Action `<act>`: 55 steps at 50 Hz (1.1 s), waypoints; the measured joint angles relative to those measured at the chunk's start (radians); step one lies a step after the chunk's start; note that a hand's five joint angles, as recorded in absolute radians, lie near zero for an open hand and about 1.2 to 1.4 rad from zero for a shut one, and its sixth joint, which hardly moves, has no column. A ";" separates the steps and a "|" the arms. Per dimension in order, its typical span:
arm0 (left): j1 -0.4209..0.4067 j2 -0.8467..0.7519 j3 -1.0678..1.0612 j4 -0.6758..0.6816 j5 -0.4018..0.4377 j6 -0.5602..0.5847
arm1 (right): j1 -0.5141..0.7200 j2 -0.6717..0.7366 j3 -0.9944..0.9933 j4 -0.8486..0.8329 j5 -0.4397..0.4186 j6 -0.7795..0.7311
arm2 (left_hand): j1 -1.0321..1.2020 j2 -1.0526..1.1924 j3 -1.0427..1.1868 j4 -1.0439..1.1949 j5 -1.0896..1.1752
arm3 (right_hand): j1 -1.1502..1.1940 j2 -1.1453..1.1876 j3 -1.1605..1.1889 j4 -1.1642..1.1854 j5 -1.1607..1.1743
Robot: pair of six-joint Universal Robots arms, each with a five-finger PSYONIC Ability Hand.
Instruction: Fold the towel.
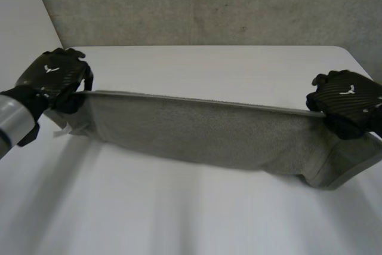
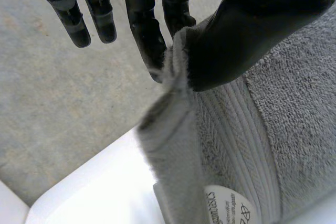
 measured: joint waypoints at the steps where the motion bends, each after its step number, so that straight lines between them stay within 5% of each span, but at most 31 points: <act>1: -0.011 -0.036 0.030 0.001 -0.008 0.001 | 0.017 0.042 -0.025 -0.001 0.017 -0.003 | 0.000 0.001 0.000 0.000 0.000 | 0.000 0.000 0.000 0.000 0.001; 14: -0.139 -0.562 0.490 -0.003 -0.205 0.029 | 0.183 0.439 -0.287 -0.157 0.211 -0.007 | 0.000 0.003 0.000 0.000 0.000 | 0.005 0.000 0.000 0.000 0.004; 24: -0.204 -0.775 0.673 0.065 -0.245 0.051 | 0.218 0.579 -0.376 -0.314 0.310 -0.003 | 0.000 0.003 0.000 0.000 0.000 | 0.005 0.000 0.000 0.000 0.005; 49: -0.222 -0.883 0.736 0.201 -0.308 0.067 | 0.222 0.773 -0.492 -0.562 0.289 0.001 | 0.000 0.003 0.000 0.000 0.000 | 0.003 -0.001 0.000 0.000 0.012; 53: -0.222 -0.886 0.733 0.212 -0.308 0.067 | 0.222 0.800 -0.512 -0.587 0.276 0.002 | -0.031 -0.048 0.000 0.000 -0.026 | -0.278 -0.290 0.000 0.000 -0.270; 55: -0.222 -0.883 0.730 0.218 -0.308 0.067 | 0.222 0.812 -0.519 -0.596 0.273 0.002 | -0.335 -0.387 0.000 0.000 -0.351 | -0.495 -0.486 0.000 0.000 -0.497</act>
